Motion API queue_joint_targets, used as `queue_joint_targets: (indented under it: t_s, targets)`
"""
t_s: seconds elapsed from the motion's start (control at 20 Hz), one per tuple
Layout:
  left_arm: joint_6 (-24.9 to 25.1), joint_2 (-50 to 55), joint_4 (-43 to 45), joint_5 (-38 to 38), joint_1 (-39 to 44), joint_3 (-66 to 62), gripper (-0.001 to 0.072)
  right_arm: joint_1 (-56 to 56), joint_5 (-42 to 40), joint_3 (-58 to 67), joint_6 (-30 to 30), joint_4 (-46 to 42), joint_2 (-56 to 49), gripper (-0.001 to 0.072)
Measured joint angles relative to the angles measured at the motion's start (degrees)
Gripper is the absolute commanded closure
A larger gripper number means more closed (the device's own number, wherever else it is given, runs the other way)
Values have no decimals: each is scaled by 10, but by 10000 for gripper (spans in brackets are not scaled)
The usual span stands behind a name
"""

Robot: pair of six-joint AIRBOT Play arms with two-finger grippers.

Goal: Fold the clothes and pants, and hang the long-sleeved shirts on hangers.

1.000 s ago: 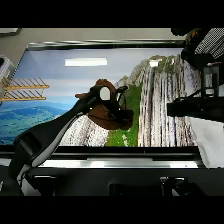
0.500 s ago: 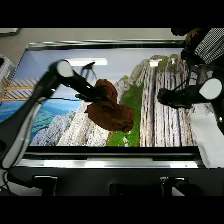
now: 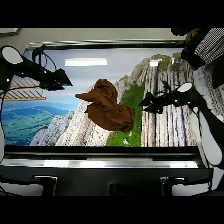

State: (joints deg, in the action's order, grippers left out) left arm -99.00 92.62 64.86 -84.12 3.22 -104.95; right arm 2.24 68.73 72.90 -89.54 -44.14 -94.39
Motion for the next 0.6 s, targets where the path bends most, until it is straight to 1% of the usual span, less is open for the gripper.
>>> queue_joint_targets:
  t_s: [0.05,0.1,0.15,0.2,0.25,0.3,0.35,0.4,0.6]
  targets:
    - [0,2,0,-1,-7,0,195,-11,-7,0,6,12,-19,295]
    - [0,5,0,-3,-13,0,168,-21,-14,0,10,21,-34,298]
    - [0,9,0,-3,-17,0,168,-33,-18,0,11,27,-48,327]
    - [0,14,0,-4,-21,0,168,-43,-22,0,13,31,-59,415]
    - [0,20,0,-4,-25,0,168,-53,-26,0,13,33,-69,431]
    - [6,26,0,-4,-30,0,168,-60,-28,0,14,32,-75,521]
    - [13,32,0,-3,-36,1,168,-65,-30,0,15,31,-80,663]
    - [20,38,1,0,-42,3,168,-69,-32,0,15,30,-83,683]
    - [57,50,-1,38,-64,31,168,-75,-35,0,15,25,-79,684]
